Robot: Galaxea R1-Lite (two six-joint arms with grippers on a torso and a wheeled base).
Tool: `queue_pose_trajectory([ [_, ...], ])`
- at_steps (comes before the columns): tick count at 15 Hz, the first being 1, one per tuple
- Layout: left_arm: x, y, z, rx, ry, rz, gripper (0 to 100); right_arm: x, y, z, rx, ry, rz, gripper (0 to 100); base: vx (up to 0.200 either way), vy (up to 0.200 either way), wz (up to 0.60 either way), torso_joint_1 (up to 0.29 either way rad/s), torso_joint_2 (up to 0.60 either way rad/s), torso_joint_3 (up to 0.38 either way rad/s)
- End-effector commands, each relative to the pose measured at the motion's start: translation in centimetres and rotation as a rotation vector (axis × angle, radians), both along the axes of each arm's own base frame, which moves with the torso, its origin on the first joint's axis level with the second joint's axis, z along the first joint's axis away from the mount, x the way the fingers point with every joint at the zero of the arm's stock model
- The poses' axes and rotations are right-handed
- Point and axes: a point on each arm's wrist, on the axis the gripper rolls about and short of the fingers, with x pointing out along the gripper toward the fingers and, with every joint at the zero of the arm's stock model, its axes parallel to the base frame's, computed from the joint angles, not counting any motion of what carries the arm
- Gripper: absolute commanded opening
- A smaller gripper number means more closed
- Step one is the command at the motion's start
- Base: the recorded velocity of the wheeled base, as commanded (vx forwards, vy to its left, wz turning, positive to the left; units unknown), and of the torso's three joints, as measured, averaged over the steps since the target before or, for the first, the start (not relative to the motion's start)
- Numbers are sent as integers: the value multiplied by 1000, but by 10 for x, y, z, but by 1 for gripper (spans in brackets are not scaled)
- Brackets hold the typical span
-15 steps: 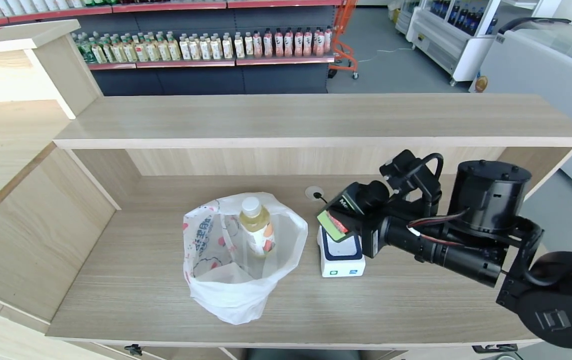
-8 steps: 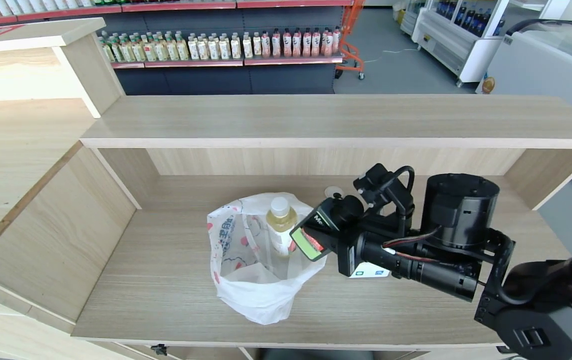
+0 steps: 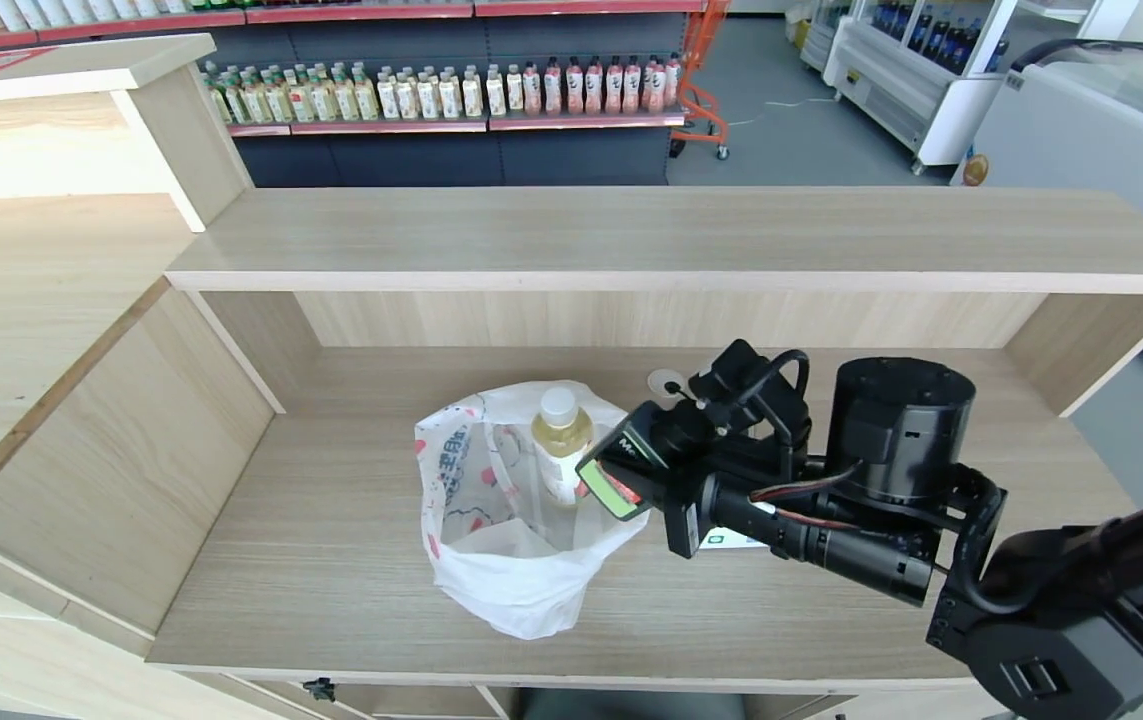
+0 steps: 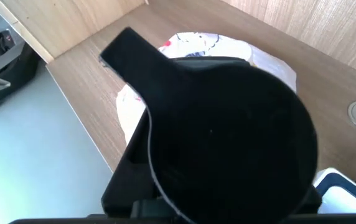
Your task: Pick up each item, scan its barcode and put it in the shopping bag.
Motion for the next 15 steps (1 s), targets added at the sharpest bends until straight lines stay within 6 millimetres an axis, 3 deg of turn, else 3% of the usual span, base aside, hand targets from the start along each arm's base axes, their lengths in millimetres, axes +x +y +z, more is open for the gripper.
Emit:
queue_pose_trajectory([
  [1,0,0,0,0,-1,1,100,-4,1,1,-22,-34,12,0,0,0,0,0,0,0],
  [5,0,0,0,0,-1,1,100,-5,-19,15,1,-39,-73,0,0,0,0,0,0,0],
  [11,0,0,0,0,-1,1,100,-11,-45,-12,-6,146,-152,0,0,0,0,0,0,0],
  [15,0,0,0,0,-1,1,100,-2,-65,-41,-70,237,-252,0,0,0,0,0,0,0],
])
